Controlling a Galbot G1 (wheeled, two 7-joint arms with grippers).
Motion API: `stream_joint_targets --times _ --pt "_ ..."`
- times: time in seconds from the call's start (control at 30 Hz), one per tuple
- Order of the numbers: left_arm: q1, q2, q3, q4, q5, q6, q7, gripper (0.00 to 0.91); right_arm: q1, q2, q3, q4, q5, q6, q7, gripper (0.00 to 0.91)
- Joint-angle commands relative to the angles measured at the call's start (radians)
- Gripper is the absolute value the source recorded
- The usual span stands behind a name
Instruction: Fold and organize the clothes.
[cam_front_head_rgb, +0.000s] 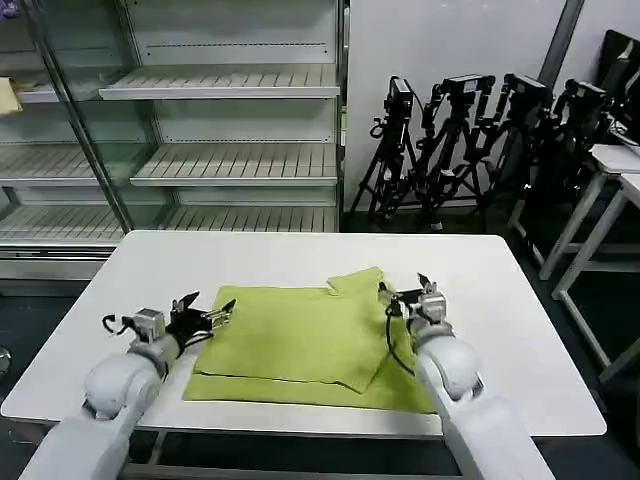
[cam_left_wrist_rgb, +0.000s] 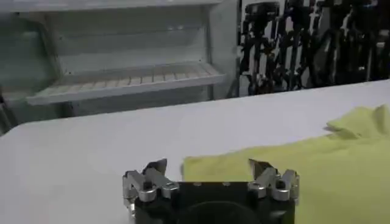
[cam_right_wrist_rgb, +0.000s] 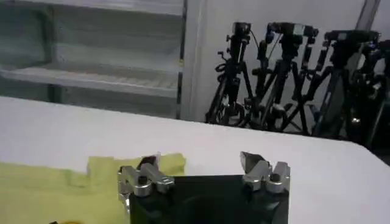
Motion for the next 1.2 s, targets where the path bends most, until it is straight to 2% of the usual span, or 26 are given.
stream_joint_targets --times 0.03,0.67,0.7,0.73,0.77,0.8,0.83,1.2 --pt "-0.192 0.0 0.069 0.272 0.006 -0.023 0.029 0.907 0.169 0.082 -0.024 -0.262 -0.001 -0.003 0.013 0.907" --pt "-0.211 -0.024 0.082 0.311 0.016 -0.001 0.086 0.907 0.206 0.142 -0.013 -0.371 0.034 -0.003 -0.005 0.907" --pt "-0.212 -0.024 0.085 0.312 0.017 0.0 0.085 0.766 0.205 0.142 -0.014 -0.371 0.041 -0.003 -0.004 0.907" --pt "-0.213 -0.025 0.086 0.313 0.022 0.004 0.086 0.464 0.205 0.141 -0.015 -0.371 0.057 -0.004 -0.002 0.776" --pt "-0.213 -0.026 0.086 0.313 0.021 0.005 0.089 0.03 0.204 0.141 -0.015 -0.369 0.069 -0.004 -0.001 0.363" --pt "-0.213 -0.027 0.087 0.312 0.02 0.008 0.089 0.01 0.203 0.141 -0.015 -0.367 0.088 -0.004 0.003 0.363" --pt "-0.213 -0.029 0.089 0.313 0.015 0.01 0.089 0.01 0.201 0.142 -0.015 -0.365 0.102 -0.004 0.005 0.0" --pt "-0.205 -0.033 0.095 0.297 0.005 0.013 0.101 0.01 0.191 0.138 -0.019 -0.36 0.132 -0.005 -0.001 0.0"
